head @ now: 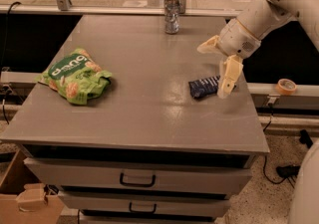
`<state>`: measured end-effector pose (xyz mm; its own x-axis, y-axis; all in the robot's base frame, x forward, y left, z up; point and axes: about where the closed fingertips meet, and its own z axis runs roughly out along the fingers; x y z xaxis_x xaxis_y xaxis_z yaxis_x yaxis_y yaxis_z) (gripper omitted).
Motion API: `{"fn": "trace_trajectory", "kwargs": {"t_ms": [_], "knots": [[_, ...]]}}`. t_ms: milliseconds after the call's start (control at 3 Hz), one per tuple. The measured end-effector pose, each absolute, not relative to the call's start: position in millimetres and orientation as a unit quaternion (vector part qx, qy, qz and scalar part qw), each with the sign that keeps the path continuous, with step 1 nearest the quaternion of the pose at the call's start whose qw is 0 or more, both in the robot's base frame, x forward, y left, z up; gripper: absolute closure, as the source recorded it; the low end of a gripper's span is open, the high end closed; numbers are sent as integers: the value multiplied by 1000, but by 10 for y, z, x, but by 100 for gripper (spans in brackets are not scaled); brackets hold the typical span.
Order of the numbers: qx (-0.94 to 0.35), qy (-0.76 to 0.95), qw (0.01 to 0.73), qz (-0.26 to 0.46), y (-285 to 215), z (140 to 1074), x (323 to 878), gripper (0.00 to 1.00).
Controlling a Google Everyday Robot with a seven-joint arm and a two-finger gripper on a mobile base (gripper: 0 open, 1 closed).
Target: Pick rxbar blueberry
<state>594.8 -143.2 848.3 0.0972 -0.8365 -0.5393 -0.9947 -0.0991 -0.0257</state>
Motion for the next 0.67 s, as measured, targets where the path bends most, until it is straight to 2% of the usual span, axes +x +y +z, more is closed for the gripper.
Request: {"fn": "trace_trajectory", "kwargs": {"t_ms": [333,667], "knots": [[-715,640,203,195,-1474,8376,5899,18],[-714,640,204,197,-1497,8247,5860,42]]}}
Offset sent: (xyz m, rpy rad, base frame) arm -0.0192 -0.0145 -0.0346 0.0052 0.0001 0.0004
